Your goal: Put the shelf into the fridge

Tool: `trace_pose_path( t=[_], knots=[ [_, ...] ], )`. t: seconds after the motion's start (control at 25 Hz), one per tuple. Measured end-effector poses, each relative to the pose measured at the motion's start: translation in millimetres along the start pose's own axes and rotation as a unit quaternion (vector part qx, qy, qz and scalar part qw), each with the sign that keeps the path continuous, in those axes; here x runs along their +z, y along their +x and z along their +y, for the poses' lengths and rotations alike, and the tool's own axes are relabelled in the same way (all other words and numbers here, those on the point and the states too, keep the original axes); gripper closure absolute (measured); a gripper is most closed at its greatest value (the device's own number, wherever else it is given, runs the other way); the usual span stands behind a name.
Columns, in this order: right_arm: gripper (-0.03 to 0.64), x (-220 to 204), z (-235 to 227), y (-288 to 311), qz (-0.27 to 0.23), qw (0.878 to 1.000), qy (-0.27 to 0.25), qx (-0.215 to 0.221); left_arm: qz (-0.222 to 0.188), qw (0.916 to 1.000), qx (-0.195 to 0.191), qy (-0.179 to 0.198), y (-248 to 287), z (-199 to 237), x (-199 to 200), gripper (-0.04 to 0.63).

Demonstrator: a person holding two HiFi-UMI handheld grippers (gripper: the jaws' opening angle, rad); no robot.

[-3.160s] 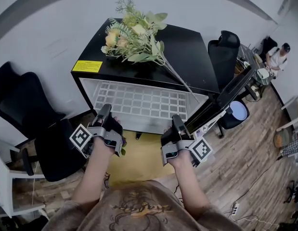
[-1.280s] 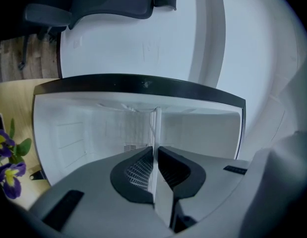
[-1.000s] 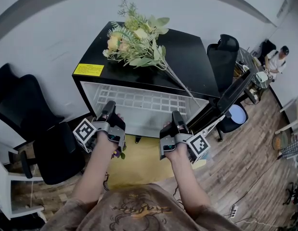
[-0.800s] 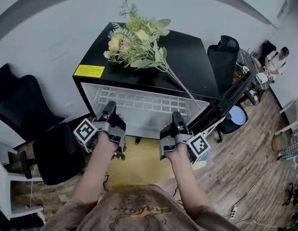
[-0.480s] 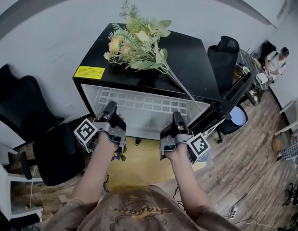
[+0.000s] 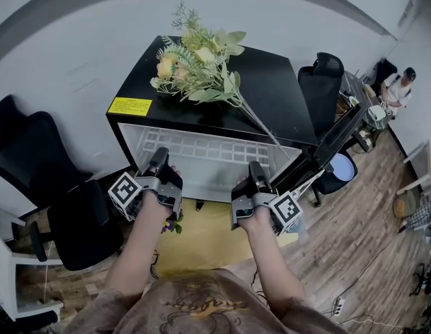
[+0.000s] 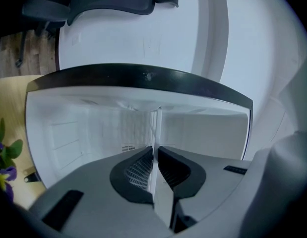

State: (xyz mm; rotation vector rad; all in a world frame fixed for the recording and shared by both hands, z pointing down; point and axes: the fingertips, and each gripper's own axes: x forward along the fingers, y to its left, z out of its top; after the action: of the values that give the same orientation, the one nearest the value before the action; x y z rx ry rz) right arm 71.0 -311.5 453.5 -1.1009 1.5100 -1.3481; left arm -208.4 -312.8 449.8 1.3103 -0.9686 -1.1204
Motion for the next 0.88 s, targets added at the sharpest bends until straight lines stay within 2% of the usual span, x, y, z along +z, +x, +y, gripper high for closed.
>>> trace_pose_path(
  t=[0.36,0.88],
  knots=[
    [0.598,-2.1,2.0,-5.0,0.01,1.0,-0.007,-0.001,0.001,0.9997,-0.002,-0.023,-5.7,1.7,0.5,0.543],
    [0.61,-30.8,6.2,-52.1,0.05,0.998,-0.024,0.008,0.009,0.9991,0.001,-0.04,-67.6,-5.7,-19.8,0.545]
  ],
)
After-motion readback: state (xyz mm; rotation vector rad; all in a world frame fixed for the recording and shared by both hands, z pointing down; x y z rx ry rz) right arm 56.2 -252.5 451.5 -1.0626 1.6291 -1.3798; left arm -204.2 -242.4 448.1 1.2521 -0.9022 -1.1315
